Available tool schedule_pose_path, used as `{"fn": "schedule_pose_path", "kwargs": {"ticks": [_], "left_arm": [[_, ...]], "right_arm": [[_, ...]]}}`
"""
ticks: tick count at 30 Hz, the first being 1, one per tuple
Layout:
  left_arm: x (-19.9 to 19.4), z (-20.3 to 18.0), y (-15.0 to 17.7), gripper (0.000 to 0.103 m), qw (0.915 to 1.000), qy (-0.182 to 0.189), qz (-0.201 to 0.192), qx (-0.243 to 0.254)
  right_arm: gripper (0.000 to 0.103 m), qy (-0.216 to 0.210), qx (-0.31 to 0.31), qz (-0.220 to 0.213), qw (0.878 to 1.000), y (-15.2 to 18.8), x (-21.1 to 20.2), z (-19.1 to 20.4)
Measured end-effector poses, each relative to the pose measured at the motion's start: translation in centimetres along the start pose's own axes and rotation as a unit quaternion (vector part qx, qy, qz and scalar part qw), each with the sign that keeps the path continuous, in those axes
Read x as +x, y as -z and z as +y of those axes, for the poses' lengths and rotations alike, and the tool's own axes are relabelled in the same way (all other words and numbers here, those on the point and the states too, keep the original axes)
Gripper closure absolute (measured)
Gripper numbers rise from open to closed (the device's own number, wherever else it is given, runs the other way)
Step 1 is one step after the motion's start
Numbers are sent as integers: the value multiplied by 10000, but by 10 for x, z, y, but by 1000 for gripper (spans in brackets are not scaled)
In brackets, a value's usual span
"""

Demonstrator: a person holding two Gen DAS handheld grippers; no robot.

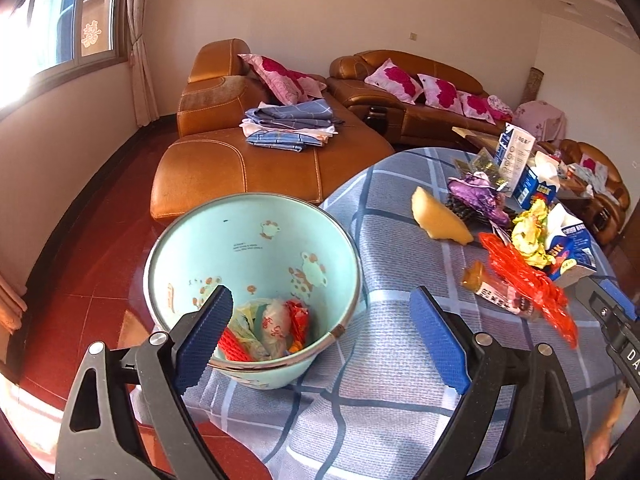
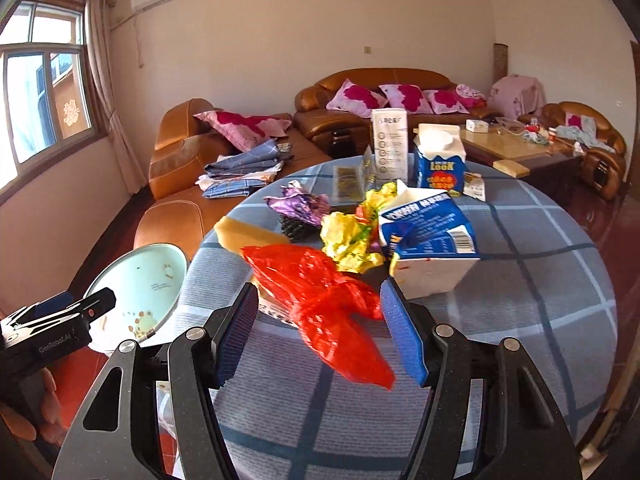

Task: Collect trash
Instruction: 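Grasp the red plastic bag with the right gripper and lift it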

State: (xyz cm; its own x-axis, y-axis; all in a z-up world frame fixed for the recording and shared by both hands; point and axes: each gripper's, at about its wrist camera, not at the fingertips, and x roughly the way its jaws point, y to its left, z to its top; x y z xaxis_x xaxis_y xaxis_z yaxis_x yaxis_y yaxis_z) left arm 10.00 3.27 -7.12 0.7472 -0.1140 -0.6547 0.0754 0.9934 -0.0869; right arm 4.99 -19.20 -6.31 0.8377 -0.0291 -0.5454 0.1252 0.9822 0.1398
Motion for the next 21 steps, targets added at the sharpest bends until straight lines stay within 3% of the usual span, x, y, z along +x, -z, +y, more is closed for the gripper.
{"fn": "schedule_pose_path", "kwargs": {"ticks": [9, 21], "left_arm": [[1, -38, 12, 16, 9990, 242, 66, 367], [1, -79, 27, 16, 9950, 431, 187, 886]], "right_arm": [[40, 245, 297, 53, 9992, 8, -8, -36], [39, -329, 239, 401, 9984, 9, 5, -39]]}}
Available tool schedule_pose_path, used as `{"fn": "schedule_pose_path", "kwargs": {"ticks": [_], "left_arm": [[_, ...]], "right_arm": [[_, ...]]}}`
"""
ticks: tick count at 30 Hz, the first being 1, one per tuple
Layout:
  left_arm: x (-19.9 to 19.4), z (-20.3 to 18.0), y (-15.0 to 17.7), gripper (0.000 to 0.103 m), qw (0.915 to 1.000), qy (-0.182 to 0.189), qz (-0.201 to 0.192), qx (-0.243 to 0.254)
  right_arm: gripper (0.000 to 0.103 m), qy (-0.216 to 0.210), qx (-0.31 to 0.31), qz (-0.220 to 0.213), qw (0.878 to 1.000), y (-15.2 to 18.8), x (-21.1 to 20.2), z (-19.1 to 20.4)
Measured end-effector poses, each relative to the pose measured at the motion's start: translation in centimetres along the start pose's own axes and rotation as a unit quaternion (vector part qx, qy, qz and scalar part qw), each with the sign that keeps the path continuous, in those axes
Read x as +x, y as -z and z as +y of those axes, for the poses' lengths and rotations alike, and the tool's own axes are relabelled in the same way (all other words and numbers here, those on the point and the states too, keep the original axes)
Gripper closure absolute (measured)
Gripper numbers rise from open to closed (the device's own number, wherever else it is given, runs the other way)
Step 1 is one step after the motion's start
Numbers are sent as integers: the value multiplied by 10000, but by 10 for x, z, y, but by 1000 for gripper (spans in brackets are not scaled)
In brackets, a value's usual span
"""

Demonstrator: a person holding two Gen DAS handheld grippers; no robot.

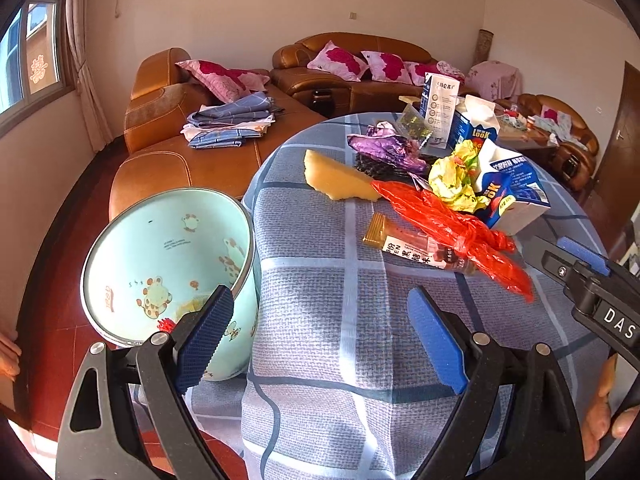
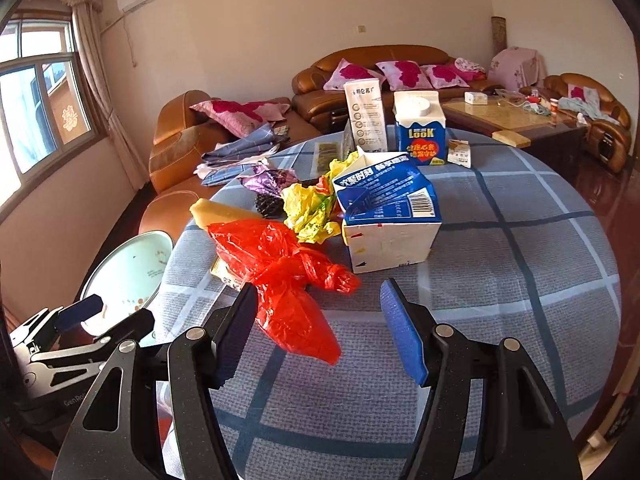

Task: Collect trash
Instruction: 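Grasp the red plastic bag with the right gripper and lift it, then grasp the clear snack bar wrapper with the left gripper while the right holds the red bag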

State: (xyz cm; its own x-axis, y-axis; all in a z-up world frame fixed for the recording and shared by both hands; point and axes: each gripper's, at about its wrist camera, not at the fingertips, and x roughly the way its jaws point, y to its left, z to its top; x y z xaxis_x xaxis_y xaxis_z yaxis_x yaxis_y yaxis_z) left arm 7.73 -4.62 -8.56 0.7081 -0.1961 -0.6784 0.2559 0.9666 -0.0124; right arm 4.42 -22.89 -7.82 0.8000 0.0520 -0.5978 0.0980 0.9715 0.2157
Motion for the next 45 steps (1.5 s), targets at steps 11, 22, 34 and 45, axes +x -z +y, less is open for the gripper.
{"fn": "schedule_pose_path", "kwargs": {"ticks": [11, 22, 34, 45], "left_arm": [[4, 13, 3, 16, 9995, -276, 133, -67], [7, 13, 3, 16, 9995, -222, 170, -118], [23, -13, -14, 25, 9995, 200, 122, -224], [64, -86, -37, 25, 9979, 415, 426, -250]], "right_arm": [[39, -500, -181, 616, 9967, -12, 45, 19], [94, -759, -137, 886, 9931, -10, 52, 16], [96, -421, -414, -519, 9969, -22, -32, 4], [96, 1027, -262, -1071, 9886, -21, -34, -48]]}}
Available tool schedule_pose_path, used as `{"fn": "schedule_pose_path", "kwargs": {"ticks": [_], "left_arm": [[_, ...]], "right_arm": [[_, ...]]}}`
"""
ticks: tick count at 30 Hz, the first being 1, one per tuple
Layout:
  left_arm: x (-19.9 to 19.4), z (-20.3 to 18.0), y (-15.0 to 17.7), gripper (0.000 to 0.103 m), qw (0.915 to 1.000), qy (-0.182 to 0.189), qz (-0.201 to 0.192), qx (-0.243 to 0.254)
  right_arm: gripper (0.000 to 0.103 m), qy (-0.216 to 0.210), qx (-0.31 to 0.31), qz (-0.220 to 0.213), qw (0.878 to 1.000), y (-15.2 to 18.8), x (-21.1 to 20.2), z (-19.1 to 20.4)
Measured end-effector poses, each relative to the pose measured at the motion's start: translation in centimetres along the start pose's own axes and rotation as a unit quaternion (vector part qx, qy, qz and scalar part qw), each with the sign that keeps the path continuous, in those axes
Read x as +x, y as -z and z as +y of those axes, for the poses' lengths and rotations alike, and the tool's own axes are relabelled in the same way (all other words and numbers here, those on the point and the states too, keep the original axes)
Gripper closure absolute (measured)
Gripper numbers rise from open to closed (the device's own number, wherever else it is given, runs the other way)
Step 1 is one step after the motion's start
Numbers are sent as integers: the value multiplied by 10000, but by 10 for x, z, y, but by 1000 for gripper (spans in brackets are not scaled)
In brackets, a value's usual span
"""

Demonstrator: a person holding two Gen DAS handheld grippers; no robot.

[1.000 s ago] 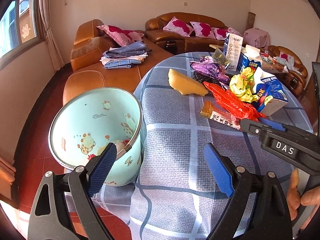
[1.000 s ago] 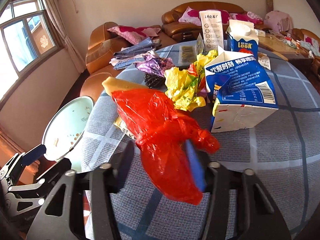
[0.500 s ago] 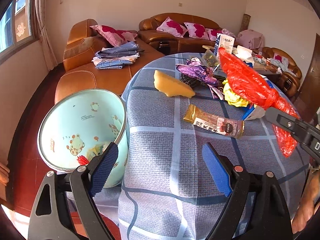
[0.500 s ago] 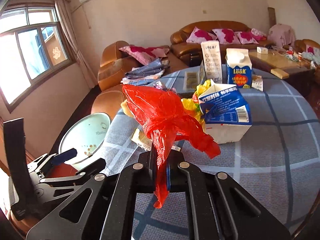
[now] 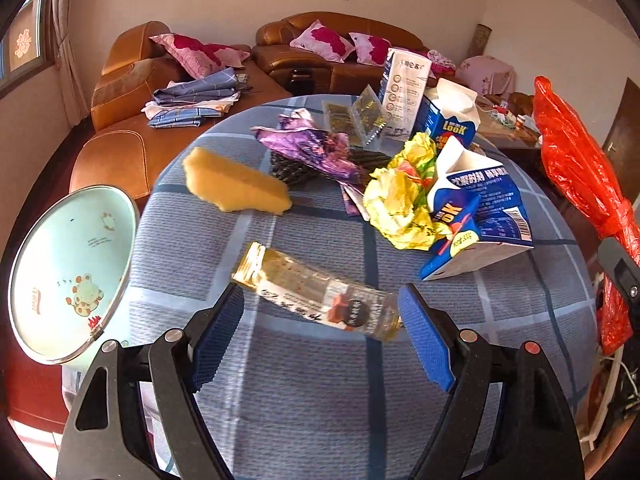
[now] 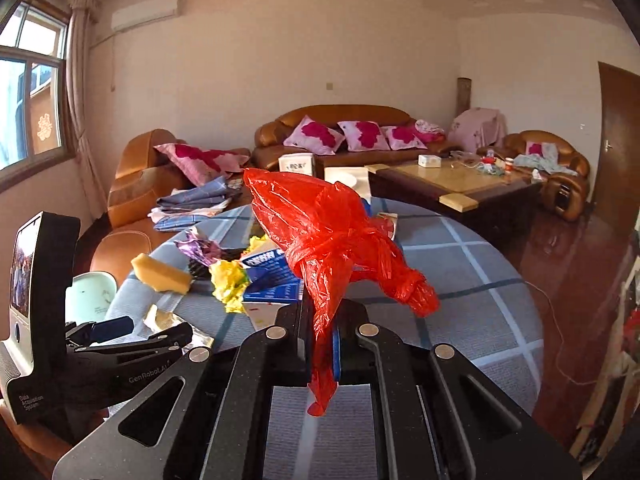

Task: Collect trash
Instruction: 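Grasp the clear snack bar wrapper with the left gripper while the right holds the red bag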

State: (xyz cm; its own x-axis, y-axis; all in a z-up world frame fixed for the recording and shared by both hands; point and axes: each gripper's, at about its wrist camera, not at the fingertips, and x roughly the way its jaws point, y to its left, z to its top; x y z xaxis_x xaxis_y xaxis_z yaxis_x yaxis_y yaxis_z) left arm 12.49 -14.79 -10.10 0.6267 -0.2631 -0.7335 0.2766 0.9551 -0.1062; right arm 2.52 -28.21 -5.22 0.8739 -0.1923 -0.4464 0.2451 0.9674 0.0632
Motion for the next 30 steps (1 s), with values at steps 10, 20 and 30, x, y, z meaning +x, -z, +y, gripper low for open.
{"fn": "schedule_pose_path", "kwargs": {"ticks": [10, 20, 30], "left_arm": [[43, -18, -5, 40, 9979, -337, 505, -215], [17, 11, 3, 96, 9996, 135, 155, -198], [-27, 33, 15, 97, 9989, 310, -347, 116]], "right_arm": [[96, 348, 429, 227, 9982, 12, 13, -41], [96, 146, 474, 266, 9984, 18, 7, -27], [96, -232, 377, 216, 9988, 11, -4, 1]]}}
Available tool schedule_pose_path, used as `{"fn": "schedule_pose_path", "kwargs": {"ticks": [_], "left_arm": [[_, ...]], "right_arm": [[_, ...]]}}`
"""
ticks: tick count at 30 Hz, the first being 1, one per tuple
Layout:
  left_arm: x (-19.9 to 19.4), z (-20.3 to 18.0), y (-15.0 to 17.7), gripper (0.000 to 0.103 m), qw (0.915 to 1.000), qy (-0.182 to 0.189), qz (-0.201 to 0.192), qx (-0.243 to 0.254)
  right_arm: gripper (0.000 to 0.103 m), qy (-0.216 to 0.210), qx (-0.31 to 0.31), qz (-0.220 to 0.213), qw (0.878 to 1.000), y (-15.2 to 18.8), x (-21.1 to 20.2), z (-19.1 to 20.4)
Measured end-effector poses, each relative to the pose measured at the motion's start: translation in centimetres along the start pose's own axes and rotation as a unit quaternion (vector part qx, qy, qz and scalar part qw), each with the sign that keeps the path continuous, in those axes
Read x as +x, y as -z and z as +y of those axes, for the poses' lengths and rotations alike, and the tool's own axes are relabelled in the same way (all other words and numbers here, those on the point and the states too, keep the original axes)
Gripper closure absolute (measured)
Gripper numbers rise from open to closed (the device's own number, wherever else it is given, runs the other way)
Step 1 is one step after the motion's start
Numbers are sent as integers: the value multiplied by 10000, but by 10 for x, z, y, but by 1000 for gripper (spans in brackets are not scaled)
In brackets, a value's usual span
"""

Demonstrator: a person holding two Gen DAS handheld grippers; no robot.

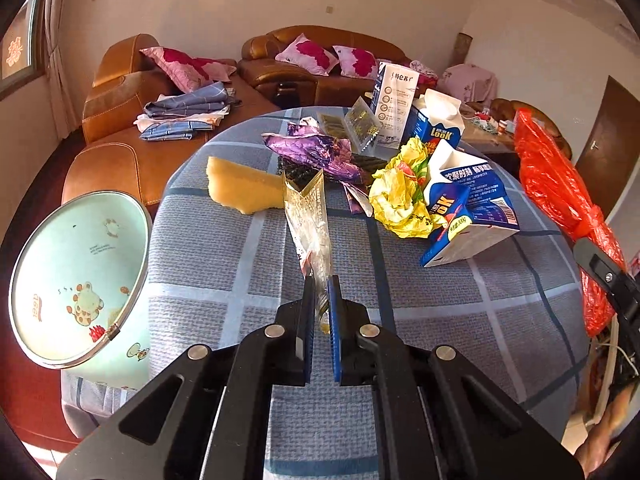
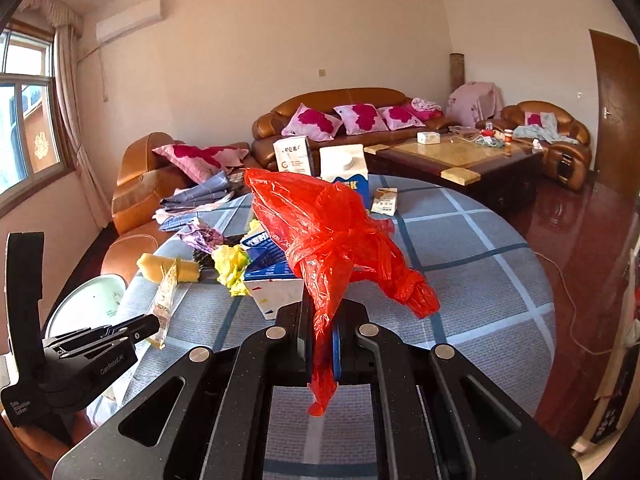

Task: Collect trash
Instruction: 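Grasp the clear snack bar wrapper with the left gripper while the right holds the red bag, then move both grippers over the green bin and open them to drop the items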

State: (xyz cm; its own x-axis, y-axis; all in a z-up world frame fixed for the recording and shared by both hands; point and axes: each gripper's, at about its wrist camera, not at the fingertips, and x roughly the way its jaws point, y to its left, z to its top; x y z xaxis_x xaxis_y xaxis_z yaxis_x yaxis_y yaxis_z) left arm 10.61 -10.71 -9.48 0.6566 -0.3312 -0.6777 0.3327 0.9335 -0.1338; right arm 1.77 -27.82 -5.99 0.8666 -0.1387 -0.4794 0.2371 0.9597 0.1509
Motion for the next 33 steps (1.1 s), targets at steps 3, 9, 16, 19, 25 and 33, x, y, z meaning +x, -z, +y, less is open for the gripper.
{"fn": "schedule_pose_path", "kwargs": {"ticks": [3, 9, 16, 19, 25, 33], "left_arm": [[-13, 11, 0, 97, 9999, -37, -120, -20], [-33, 37, 1, 97, 9994, -201, -250, -155], [-51, 66, 5, 97, 9984, -356, -352, -278], [-58, 81, 5, 97, 9975, -449, -416, -360], [-70, 112, 5, 97, 9948, -708, -521, -516], [-79, 145, 4, 97, 9900, -1044, -581, -749]], "right_arm": [[96, -97, -99, -9, 9999, -2, -3, 11], [96, -302, -291, 16, 9991, -3, -4, 36], [96, -555, -539, 175, 9968, 0, 0, 72], [96, -668, -684, 234, 9951, 1, 3, 90], [96, -888, -883, 269, 9918, 2, 6, 124], [96, -1245, -1116, 373, 9852, 5, 11, 164]]}}
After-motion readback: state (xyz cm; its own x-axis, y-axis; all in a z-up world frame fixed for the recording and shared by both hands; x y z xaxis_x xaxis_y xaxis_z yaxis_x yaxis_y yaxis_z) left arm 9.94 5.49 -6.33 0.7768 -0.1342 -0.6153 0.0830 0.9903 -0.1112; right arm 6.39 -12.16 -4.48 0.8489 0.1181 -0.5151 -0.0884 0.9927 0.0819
